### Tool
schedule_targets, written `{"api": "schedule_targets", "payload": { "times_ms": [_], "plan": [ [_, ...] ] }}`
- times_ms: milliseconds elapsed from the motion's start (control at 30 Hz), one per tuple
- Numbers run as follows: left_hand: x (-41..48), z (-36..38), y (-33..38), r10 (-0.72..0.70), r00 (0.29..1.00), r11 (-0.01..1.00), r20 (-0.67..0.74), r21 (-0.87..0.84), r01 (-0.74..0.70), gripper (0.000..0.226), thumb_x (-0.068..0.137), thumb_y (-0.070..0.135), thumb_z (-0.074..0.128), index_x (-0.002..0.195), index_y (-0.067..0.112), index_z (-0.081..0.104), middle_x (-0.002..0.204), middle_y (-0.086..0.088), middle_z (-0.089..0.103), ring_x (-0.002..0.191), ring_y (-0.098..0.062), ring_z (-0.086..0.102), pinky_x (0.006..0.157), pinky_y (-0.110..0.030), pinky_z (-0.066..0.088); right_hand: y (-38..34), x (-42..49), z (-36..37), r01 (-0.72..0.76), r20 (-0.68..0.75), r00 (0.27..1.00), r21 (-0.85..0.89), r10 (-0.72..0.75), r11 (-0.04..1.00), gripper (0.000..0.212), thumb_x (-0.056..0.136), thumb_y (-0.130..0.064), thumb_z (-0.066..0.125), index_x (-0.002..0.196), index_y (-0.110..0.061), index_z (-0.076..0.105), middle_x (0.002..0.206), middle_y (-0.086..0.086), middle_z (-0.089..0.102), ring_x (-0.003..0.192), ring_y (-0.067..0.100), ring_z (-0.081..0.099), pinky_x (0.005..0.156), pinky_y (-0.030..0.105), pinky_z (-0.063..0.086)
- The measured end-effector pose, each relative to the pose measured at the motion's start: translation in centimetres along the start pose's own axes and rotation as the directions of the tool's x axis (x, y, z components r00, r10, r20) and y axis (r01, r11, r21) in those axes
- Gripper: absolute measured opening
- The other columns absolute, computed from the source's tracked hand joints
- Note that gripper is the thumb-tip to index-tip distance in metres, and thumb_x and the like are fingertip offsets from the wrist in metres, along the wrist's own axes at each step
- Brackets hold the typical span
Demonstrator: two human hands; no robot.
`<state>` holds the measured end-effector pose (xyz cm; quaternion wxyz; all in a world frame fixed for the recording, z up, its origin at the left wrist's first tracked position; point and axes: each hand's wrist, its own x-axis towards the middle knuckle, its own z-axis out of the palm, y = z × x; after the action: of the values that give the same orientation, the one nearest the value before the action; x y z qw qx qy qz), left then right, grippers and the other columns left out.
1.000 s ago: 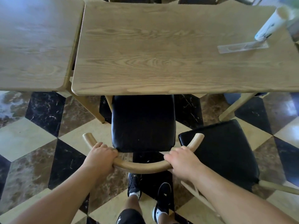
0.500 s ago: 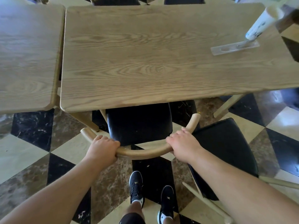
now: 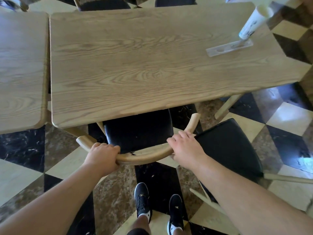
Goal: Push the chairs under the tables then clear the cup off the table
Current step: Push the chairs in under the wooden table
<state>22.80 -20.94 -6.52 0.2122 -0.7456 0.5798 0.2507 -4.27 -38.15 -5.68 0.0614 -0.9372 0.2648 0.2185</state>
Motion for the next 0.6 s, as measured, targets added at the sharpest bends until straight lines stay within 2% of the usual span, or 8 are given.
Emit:
{"api": "schedule_targets", "payload": {
  "times_ms": [100,167,300,367,467,533,600],
  "plan": [
    [-0.3,-1.7,1.5,0.042,0.998,0.987,0.050,-0.157,-0.033,0.074,0.080,0.064,0.065,0.146,0.037,0.044,0.139,0.008,0.055,0.131,-0.018,0.051,0.108,-0.040,0.042,0.5,-2.2,-2.0,-0.002,-0.005,1.000,0.115,0.003,0.993,0.062,0.095,-0.051,0.069,0.144,-0.019,0.050,0.142,0.006,0.059,0.142,0.033,0.046,0.123,0.050,0.032],
    [-0.5,-3.5,3.5,0.084,0.996,0.967,0.026,-0.245,-0.075,0.084,0.082,0.069,0.065,0.154,0.036,0.037,0.150,0.008,0.049,0.139,-0.018,0.045,0.110,-0.040,0.042,1.8,-4.1,-3.4,-0.051,-0.026,0.998,0.196,0.057,0.979,0.065,0.097,-0.054,0.064,0.149,-0.021,0.045,0.149,0.004,0.055,0.141,0.028,0.047,0.120,0.046,0.037],
    [-0.7,-7.0,8.9,0.114,0.989,0.924,-0.093,-0.357,-0.140,0.073,0.088,0.071,0.059,0.150,0.038,0.042,0.152,0.013,0.047,0.138,-0.015,0.044,0.106,-0.038,0.045,6.0,-8.9,-5.5,-0.197,-0.043,0.974,0.319,0.222,0.927,0.072,0.101,-0.058,0.057,0.159,-0.024,0.032,0.157,0.001,0.048,0.135,0.025,0.053,0.102,0.043,0.052],
    [-0.9,-8.8,12.2,0.119,0.983,0.905,-0.137,-0.393,-0.164,0.069,0.089,0.069,0.060,0.149,0.040,0.042,0.149,0.015,0.048,0.130,-0.014,0.051,0.094,-0.036,0.050,8.3,-11.6,-6.0,-0.262,-0.052,0.952,0.372,0.301,0.891,0.076,0.100,-0.059,0.057,0.161,-0.026,0.026,0.159,0.002,0.045,0.135,0.025,0.055,0.097,0.041,0.055],
    [-1.4,-11.4,17.6,0.152,0.966,0.889,-0.209,-0.399,-0.226,0.065,0.089,0.067,0.061,0.147,0.041,0.044,0.136,0.017,0.053,0.112,-0.010,0.056,0.078,-0.029,0.048,11.9,-15.8,-6.0,-0.303,-0.108,0.924,0.380,0.367,0.874,0.071,0.098,-0.061,0.058,0.156,-0.024,0.040,0.151,0.002,0.055,0.134,0.026,0.054,0.100,0.041,0.053],
    [-1.8,-12.8,21.3,0.181,0.953,0.890,-0.243,-0.371,-0.263,0.062,0.090,0.068,0.059,0.144,0.040,0.049,0.131,0.016,0.056,0.112,-0.010,0.054,0.079,-0.029,0.048,14.2,-18.6,-5.6,-0.306,-0.139,0.915,0.374,0.379,0.876,0.064,0.097,-0.062,0.057,0.147,-0.023,0.053,0.141,-0.001,0.063,0.131,0.024,0.056,0.102,0.040,0.051],
    [-2.3,-14.0,25.2,0.181,0.950,0.895,-0.254,-0.358,-0.266,0.062,0.090,0.070,0.058,0.144,0.040,0.051,0.137,0.014,0.056,0.120,-0.012,0.054,0.086,-0.032,0.052,16.4,-21.6,-4.9,-0.303,-0.151,0.908,0.407,0.390,0.862,0.062,0.097,-0.062,0.056,0.146,-0.024,0.054,0.138,-0.003,0.064,0.129,0.021,0.057,0.102,0.040,0.051]
  ]
}}
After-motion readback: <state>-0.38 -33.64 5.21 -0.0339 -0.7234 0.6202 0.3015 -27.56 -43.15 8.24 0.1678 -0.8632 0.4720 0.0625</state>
